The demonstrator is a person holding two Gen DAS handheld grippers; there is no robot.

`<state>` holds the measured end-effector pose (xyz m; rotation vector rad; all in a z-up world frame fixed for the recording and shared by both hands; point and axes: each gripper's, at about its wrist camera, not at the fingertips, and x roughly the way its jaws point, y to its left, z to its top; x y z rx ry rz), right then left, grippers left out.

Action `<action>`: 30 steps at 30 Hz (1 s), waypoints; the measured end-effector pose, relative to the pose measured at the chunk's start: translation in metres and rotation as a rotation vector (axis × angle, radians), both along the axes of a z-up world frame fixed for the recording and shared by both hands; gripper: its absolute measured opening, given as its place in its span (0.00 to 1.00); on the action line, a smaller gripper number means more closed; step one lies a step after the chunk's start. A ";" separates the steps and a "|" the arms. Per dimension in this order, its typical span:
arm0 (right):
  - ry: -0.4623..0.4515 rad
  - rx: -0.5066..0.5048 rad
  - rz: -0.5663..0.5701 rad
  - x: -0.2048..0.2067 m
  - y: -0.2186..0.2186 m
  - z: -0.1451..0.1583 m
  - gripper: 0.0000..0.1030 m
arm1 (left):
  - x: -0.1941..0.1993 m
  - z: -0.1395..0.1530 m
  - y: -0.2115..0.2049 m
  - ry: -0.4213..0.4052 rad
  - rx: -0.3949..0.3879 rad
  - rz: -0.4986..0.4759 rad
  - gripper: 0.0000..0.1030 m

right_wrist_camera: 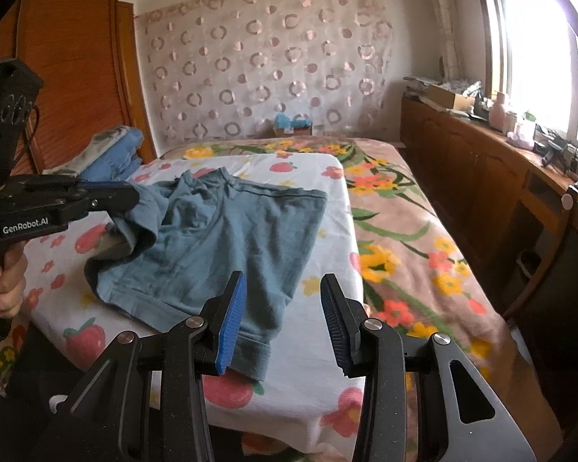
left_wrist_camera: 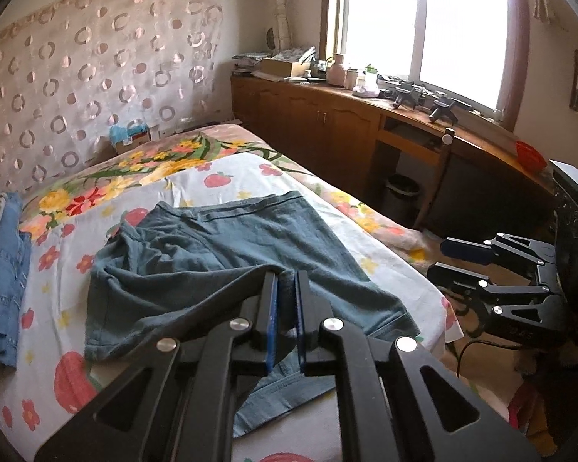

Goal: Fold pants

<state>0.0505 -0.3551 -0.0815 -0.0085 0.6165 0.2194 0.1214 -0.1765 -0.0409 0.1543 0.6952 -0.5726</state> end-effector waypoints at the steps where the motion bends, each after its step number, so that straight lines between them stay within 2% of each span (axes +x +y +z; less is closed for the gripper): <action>1: 0.001 0.000 0.000 0.000 0.000 0.000 0.39 | -0.001 0.000 0.001 -0.002 -0.003 0.005 0.07; 6: 0.011 0.001 0.003 0.003 0.002 -0.004 0.39 | -0.003 0.002 0.017 -0.012 -0.029 0.036 0.21; 11: 0.017 -0.004 0.018 0.006 0.011 -0.007 0.39 | -0.004 0.000 0.039 -0.024 -0.021 0.081 0.36; 21: 0.051 0.010 0.094 0.023 0.041 -0.018 0.39 | -0.005 -0.035 0.081 0.031 0.007 0.157 0.37; 25: 0.076 0.017 0.119 0.036 0.052 -0.028 0.39 | -0.008 -0.042 0.087 0.031 0.025 0.177 0.37; 30: 0.106 0.016 0.147 0.050 0.063 -0.039 0.39 | -0.012 -0.045 0.098 0.037 0.012 0.202 0.37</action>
